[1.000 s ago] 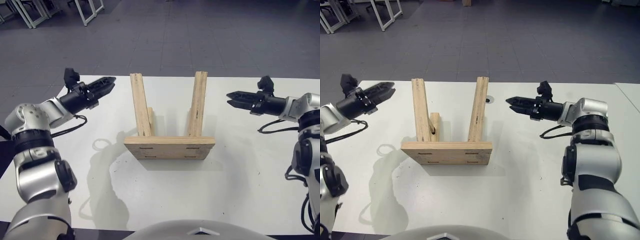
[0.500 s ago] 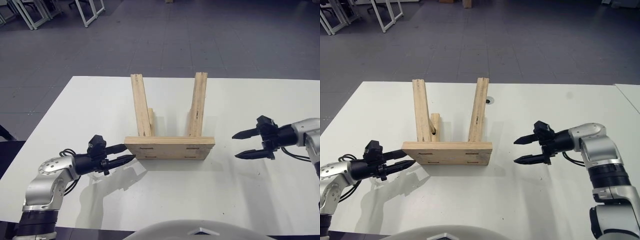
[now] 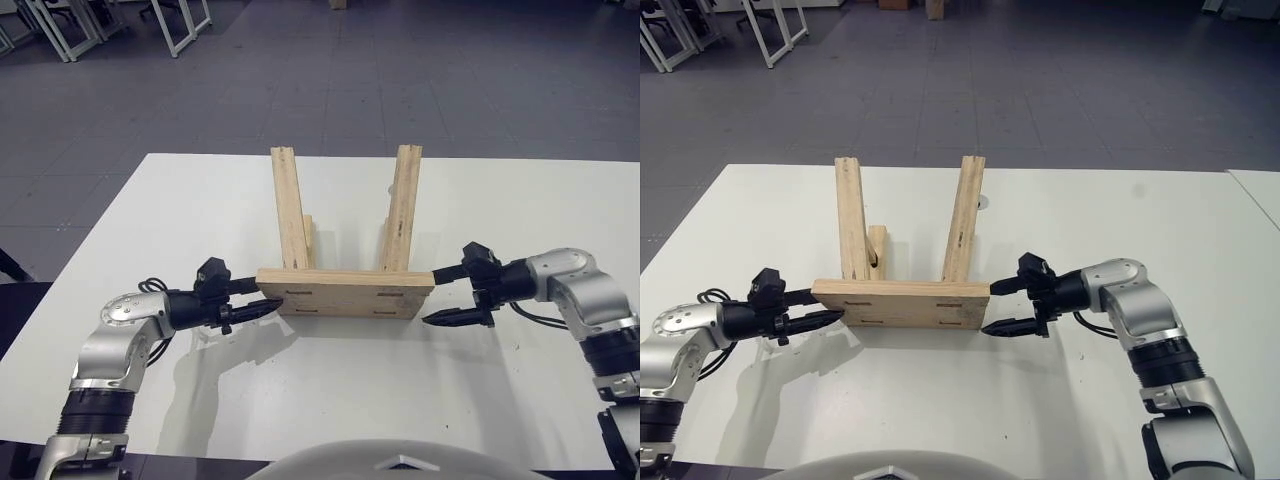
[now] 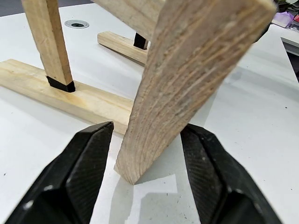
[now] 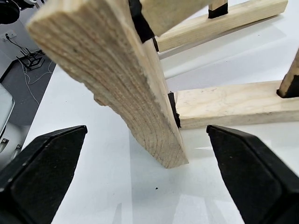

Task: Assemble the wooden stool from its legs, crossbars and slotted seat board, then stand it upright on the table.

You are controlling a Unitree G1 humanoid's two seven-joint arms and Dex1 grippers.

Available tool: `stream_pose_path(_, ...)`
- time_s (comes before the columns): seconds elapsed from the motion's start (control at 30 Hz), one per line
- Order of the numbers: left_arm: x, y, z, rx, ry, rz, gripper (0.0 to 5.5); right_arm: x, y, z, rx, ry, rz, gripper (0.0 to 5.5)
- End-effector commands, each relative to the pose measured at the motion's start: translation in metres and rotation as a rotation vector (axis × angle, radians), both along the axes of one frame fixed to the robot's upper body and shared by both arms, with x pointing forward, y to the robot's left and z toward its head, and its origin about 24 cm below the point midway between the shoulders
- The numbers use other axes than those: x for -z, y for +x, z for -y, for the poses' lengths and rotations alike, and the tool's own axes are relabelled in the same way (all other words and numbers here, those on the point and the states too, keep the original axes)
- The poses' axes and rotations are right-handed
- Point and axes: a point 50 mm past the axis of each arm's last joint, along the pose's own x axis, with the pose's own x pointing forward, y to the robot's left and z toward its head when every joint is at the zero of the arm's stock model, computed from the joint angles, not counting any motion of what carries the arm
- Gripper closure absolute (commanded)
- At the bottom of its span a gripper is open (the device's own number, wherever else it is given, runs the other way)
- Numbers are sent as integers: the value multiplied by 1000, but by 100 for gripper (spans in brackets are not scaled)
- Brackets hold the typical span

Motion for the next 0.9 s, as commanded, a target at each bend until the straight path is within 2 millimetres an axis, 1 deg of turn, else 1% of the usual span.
stream_pose_path(0.03, -1, 6, 7, 66, 18, 4, 290, 1, 3, -7, 1, -7, 26, 138)
stream_pose_path(0.13, 1, 4, 6, 96, 33, -18, 290, 3, 3, -8, -1, -11, 32, 185)
stream_pose_path(0.2, 1, 2, 3, 106, 40, -32, 290, 2, 6, -7, 12, -9, 41, 230)
stream_pose_path(0.27, -1, 2, 2, 112, 34, -34, 320, 3, 9, -6, 32, -9, 46, 269)
stream_pose_path(0.33, -4, 3, 3, 125, 23, -32, 345, 3, 13, -8, 43, -7, 40, 295)
stream_pose_path(0.4, -7, 1, 5, 151, 11, -37, 371, 2, 16, -7, 45, -3, 32, 343)
stream_pose_path(0.47, -14, -1, 8, 186, -16, -51, 377, -10, 19, -6, 21, 63, 3, 376)
stream_pose_path(0.5, -19, -2, 10, 203, -42, -59, 377, -18, 20, -6, -5, 102, -18, 377)
stream_pose_path(0.57, -42, 2, 16, 202, -176, -55, 387, -46, 23, -2, -50, 198, -77, 382)
stream_pose_path(0.6, -64, 7, 20, 195, -295, -40, 390, -67, 27, 2, -47, 266, -112, 384)
stream_pose_path(0.63, -81, 9, 23, 200, -388, -31, 394, -83, 30, 5, -46, 321, -146, 388)
stream_pose_path(0.67, -98, 12, 26, 204, -485, -23, 402, -99, 33, 8, -30, 391, -203, 395)
stream_pose_path(0.7, -113, 15, 28, 215, -570, -25, 407, -110, 32, 10, -26, 445, -264, 402)
stream_pose_path(0.77, -139, 22, 35, 220, -724, -39, 413, -126, 32, 6, 0, 548, -394, 408)
stream_pose_path(0.8, -146, 24, 39, 217, -771, -52, 414, -130, 32, 2, 15, 580, -439, 409)
stream_pose_path(0.83, -150, 28, 44, 194, -818, -66, 415, -133, 34, -4, 50, 611, -479, 410)
stream_pose_path(0.9, -152, 42, 51, 100, -914, -126, 415, -129, 41, -17, 165, 631, -557, 411)
